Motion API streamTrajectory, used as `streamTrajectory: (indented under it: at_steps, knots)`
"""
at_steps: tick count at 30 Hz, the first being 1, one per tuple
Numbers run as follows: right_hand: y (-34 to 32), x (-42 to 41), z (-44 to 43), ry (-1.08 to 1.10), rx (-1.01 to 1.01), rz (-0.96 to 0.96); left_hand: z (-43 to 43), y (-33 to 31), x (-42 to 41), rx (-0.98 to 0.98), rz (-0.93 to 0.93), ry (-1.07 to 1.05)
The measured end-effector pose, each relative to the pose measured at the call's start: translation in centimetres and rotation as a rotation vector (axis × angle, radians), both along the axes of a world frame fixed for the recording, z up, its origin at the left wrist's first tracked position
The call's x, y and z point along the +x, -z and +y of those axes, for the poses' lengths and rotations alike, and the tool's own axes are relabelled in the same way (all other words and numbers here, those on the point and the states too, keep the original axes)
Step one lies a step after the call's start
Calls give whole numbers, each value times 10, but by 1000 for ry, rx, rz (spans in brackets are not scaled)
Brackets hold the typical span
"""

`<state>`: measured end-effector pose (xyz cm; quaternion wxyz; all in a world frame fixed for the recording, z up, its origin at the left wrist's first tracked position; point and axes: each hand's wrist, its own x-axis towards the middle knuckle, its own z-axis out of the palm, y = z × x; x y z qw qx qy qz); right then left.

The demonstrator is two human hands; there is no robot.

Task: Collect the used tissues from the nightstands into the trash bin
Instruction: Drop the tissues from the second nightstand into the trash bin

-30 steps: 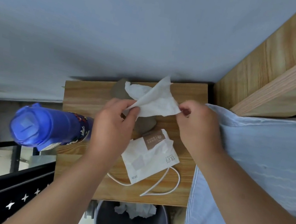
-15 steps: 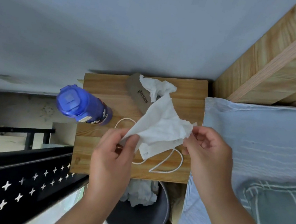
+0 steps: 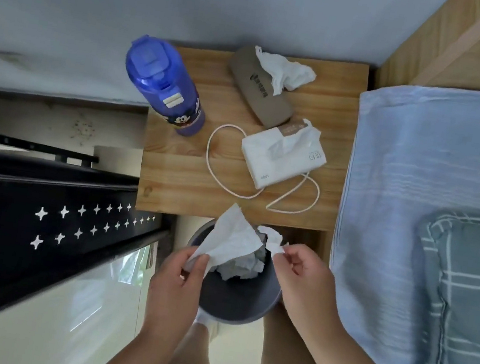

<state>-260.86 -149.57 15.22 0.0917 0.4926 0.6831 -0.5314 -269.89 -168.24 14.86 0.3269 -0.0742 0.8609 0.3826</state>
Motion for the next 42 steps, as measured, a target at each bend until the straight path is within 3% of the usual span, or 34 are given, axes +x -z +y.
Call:
streamTrajectory:
  at_steps: [5,14,19,27,34,38,42]
  knots:
    - [40,15,-20,-174,34,-182,-32,44,18,-128,-89,166]
    - [115,28,-46,-328,-109,-318,-51,104,26,-339,-261,414]
    - [108,26,-37,-287,-119,-282,-45,100,18,-403,-283,478]
    - [15,-27,36,38,-2,85,20,23,-29,-140,96,316]
    - [-40,-97,109,145,131,317,83,-14,-82,106,179,197]
    - [-40,-154,145,90,198,317,78,-12,-89,148,170,88]
    - [-17,-210,168,-142,265,238,60,-5,-91,93,92,2]
